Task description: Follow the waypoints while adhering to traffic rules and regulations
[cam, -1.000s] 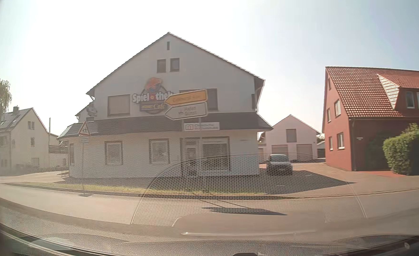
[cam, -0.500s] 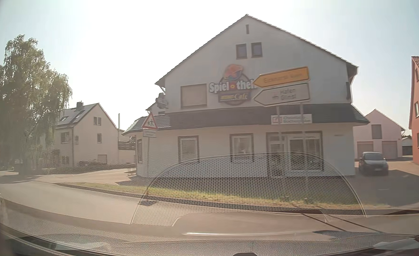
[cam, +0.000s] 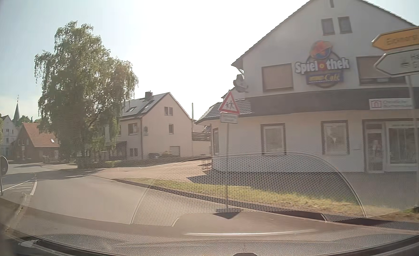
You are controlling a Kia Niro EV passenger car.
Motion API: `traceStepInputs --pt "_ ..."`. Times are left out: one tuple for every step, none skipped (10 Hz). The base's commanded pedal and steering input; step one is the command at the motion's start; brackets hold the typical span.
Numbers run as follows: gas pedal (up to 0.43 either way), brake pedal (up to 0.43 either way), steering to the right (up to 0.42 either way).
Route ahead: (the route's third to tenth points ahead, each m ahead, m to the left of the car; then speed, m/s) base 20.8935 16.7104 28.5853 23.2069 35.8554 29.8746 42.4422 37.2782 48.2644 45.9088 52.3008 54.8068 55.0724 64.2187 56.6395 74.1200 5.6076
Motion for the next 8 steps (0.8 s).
traceStepInputs --pt "0.197 0.0 -0.387" --pt "0.209 0.0 -0.366" --pt "0.22 0.0 -0.341" --pt "0.228 0.0 -0.32" --pt "0.228 0.0 -0.301" --pt "0.248 0.0 -0.285" --pt "0.26 0.0 -0.271" --pt "0.26 0.0 -0.263"
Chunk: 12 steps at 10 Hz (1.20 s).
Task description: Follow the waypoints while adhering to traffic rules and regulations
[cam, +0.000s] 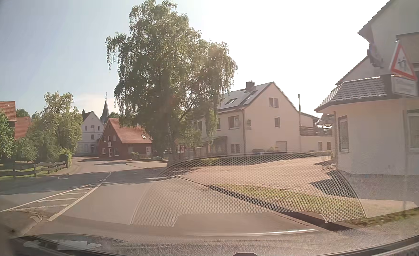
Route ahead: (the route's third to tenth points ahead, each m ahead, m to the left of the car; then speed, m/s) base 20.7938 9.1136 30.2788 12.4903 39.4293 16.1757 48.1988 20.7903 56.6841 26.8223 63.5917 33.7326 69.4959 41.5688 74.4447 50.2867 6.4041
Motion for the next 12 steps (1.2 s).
traceStepInputs --pt "0.268 0.0 -0.253" --pt "0.268 0.0 -0.236" --pt "0.268 0.0 -0.213" --pt "0.28 0.0 -0.195" --pt "0.28 0.0 -0.174" --pt "0.28 0.0 -0.155" --pt "0.287 0.0 -0.132" --pt "0.287 0.0 -0.106" --pt "0.287 0.0 -0.085" --pt "0.287 0.0 -0.075" --pt "0.287 0.0 -0.069" --pt "0.287 0.0 -0.06"
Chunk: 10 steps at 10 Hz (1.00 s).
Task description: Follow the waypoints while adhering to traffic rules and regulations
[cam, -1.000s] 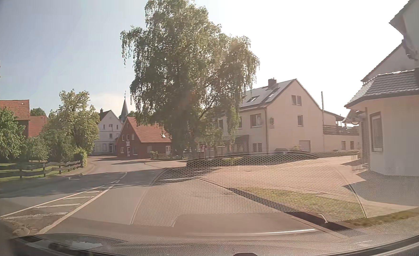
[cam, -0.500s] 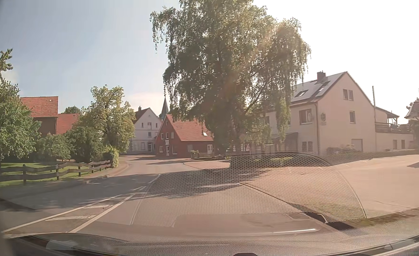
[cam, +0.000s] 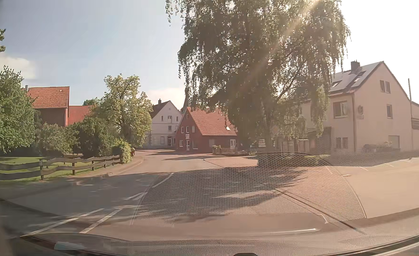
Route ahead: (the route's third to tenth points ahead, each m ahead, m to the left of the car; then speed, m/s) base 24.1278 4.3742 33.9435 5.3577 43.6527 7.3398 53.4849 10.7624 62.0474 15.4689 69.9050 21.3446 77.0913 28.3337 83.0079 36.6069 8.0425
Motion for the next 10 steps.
traceStepInputs --pt "0.287 0.0 -0.049" --pt "0.287 0.0 -0.04" --pt "0.299 0.0 -0.036" --pt "0.311 0.0 -0.035" --pt "0.311 0.0 -0.035" --pt "0.311 0.0 -0.034" --pt "0.311 0.0 -0.033" --pt "0.311 0.0 -0.027" --pt "0.311 0.0 -0.022" --pt "0.311 0.0 -0.021"
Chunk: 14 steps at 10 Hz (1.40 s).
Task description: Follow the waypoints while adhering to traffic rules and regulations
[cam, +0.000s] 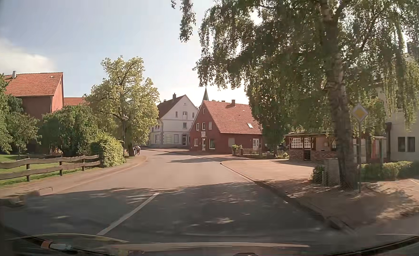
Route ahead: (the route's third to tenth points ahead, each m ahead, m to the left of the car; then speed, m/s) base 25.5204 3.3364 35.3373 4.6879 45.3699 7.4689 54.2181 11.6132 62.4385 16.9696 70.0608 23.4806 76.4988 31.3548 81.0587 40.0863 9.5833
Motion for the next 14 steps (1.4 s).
traceStepInputs --pt "0.311 0.0 -0.021" --pt "0.299 0.0 -0.021" --pt "0.287 0.0 -0.025" --pt "0.28 0.0 -0.028" --pt "0.26 0.0 -0.03" --pt "0.24 0.0 -0.031" --pt "0.24 0.0 -0.031" --pt "0.228 0.0 -0.032" --pt "0.228 0.0 -0.032" --pt "0.228 0.0 -0.032" --pt "0.228 0.0 -0.032" --pt "0.22 0.0 -0.032" --pt "0.22 0.0 -0.032" --pt "0.22 0.0 -0.032"
